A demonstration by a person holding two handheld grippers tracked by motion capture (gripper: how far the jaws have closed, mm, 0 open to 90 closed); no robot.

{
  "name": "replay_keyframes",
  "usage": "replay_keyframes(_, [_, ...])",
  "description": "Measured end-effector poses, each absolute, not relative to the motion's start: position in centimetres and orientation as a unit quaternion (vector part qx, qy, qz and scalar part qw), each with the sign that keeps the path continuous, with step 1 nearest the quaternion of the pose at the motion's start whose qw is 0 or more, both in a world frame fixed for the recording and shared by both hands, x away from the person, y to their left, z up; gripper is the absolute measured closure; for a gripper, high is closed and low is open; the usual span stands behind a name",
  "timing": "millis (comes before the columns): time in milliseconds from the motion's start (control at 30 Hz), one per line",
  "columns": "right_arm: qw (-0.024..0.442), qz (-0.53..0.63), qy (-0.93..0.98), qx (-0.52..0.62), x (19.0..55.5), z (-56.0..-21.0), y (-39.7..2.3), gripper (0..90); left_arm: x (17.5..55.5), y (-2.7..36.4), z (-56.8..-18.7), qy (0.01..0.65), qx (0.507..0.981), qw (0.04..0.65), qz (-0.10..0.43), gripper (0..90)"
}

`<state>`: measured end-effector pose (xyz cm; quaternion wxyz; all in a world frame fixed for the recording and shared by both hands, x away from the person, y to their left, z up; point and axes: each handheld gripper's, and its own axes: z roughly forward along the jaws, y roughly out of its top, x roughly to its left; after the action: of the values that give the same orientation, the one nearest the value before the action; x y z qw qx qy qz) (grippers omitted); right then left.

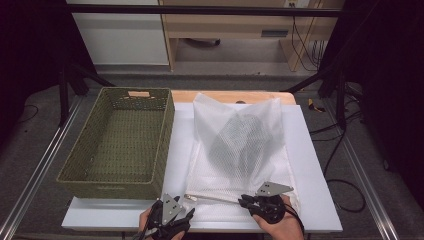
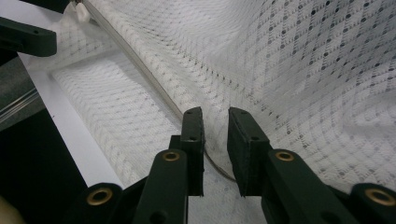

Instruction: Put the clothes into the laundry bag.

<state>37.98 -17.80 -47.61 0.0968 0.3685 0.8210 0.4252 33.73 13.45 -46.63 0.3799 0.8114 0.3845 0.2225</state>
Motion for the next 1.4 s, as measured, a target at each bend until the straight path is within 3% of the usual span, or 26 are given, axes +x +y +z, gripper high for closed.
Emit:
replay_keyframes(433, [0.122,0.435,0.814,0.365,37.8,-47.1,-17.9,57.5,34.0,13.9,-46.5,0.385,0.810,0.381,0.224,35.8])
replay_keyframes(1167, [0.186,0.466,0.785,0.363,37.5,-45.4,-18.4,15.9,34.2,14.3,-46.1,0.388,0.795,0.416,0.208,23.8])
replay_keyframes(1400, [0.211,0.475,0.772,0.366,37.5,-45.0,-19.0,12.4,34.3,14.3,-46.2,0.388,0.796,0.418,0.203,22.1])
